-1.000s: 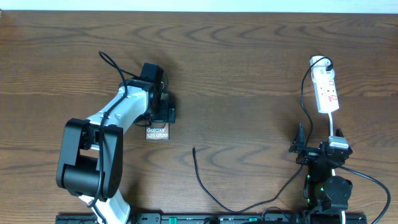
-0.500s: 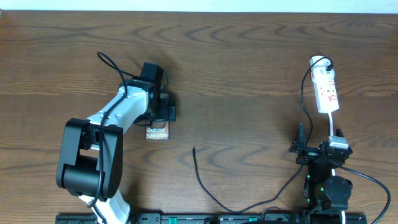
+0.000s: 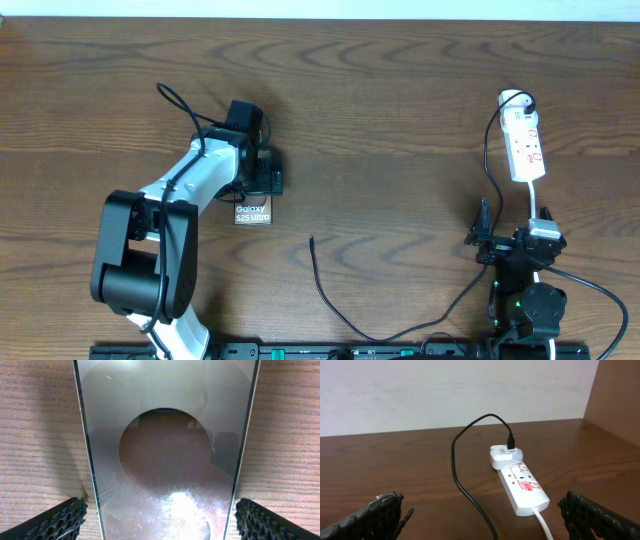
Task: Plug charger to phone and switch on socket
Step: 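Close the left gripper on the phone's top edge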
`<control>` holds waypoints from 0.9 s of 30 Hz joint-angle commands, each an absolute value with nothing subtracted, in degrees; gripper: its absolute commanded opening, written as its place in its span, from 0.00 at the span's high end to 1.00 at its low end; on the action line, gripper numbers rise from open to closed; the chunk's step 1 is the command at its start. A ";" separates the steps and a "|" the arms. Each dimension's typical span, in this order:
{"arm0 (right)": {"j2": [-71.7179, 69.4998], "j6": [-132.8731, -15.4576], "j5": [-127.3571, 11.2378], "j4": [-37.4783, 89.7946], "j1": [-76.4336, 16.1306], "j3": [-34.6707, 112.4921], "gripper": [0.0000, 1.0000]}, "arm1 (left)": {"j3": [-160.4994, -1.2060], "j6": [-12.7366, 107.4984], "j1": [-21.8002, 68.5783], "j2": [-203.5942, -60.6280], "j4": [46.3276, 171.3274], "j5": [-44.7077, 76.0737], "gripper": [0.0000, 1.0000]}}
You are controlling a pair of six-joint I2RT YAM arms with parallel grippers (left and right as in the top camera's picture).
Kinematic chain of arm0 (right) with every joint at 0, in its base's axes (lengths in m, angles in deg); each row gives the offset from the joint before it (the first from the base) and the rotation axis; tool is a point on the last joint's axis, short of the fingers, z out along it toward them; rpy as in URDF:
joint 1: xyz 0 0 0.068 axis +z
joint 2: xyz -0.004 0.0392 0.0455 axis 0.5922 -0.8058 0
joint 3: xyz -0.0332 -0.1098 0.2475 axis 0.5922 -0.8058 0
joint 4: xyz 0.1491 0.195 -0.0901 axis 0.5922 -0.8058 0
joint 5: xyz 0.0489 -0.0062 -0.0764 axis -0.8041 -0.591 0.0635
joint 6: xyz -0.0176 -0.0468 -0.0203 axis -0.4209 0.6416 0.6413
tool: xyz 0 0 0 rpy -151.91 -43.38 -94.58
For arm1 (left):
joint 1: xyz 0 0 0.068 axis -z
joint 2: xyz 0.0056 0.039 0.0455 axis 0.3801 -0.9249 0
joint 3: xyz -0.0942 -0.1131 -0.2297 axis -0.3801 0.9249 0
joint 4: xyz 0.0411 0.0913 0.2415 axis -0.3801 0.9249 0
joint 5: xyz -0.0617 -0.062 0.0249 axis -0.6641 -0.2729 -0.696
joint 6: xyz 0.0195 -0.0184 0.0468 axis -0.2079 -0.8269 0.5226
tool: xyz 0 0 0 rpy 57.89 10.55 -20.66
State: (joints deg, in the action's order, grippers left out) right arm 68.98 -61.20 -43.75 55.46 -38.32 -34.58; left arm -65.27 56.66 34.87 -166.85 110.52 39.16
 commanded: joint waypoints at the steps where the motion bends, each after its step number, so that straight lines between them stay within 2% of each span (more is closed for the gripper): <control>1: 69.28 -61.93 -43.10 55.28 -37.99 -34.65 0.01 | -64.83 57.38 34.98 -167.55 110.52 39.81 0.02; 27: 69.28 -61.93 -43.08 55.28 -37.99 -34.65 0.01 | -62.14 57.47 35.07 -167.57 109.04 39.88 0.02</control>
State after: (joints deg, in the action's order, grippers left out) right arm 68.98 -61.20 -43.75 55.46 -38.32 -34.58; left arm -63.56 56.86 34.94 -166.79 108.49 40.05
